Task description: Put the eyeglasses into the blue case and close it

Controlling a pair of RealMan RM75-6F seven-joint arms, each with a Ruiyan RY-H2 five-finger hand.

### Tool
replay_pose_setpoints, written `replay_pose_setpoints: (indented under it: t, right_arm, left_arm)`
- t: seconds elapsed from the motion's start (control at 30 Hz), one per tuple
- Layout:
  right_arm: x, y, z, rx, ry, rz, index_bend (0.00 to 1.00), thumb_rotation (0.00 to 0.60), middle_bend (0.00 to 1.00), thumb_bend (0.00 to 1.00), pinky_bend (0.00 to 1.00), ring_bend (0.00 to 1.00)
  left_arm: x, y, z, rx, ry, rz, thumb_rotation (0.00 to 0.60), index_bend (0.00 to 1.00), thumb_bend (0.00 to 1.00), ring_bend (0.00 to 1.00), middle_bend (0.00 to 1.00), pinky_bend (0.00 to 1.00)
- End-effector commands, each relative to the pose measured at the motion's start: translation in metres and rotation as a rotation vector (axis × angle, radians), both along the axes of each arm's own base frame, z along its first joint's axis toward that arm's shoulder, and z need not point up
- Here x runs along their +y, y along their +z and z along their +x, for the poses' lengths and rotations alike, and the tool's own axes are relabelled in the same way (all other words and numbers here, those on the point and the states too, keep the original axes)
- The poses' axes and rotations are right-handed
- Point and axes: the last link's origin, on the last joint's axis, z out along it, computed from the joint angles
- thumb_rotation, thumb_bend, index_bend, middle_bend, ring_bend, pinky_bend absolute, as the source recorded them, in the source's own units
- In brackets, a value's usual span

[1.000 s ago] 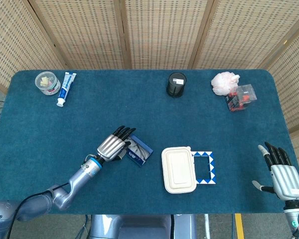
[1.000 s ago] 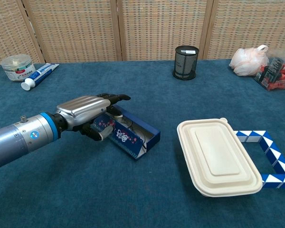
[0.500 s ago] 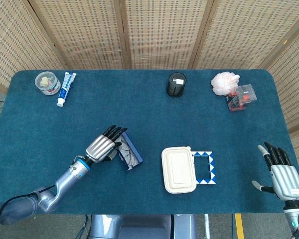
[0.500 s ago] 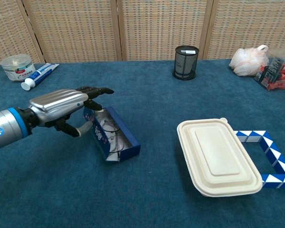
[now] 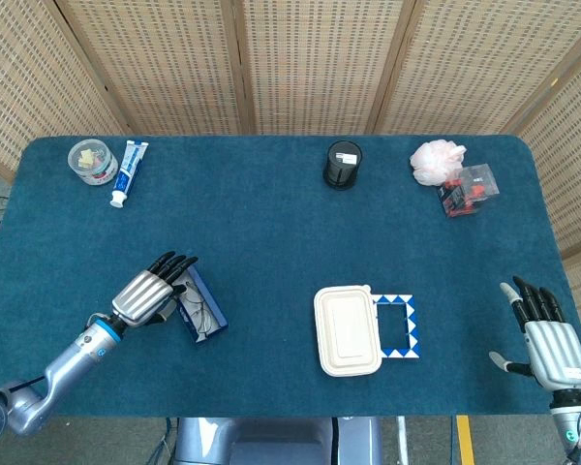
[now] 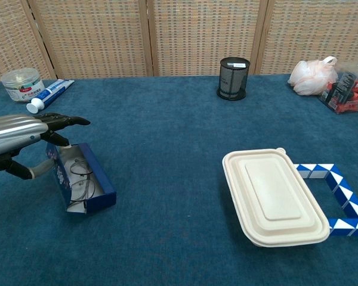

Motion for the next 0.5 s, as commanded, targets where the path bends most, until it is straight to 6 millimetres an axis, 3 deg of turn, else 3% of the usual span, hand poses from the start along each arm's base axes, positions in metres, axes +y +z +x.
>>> replay_pose_setpoints:
  t: [0.03,0.5]
  right_arm:
    - [0.0,0.0,0.0,0.001,0.0,0.0,0.0,0.6,0.0,0.0,0.0,0.0]
    - [0.0,0.0,0.0,-0.001,-0.003,0.002,0.0,0.6,0.0,0.0,0.0,0.0]
  left_arm:
    - [-0.004,0.001,-0.002,0.015,0.0,-0.016,0.6,0.68,0.58,0.0,0.0,0.0]
    - [0.01,-0.019,0.024,-0.015,0.021,-0.03,0.6,0.68,0.58,0.0,0.0,0.0]
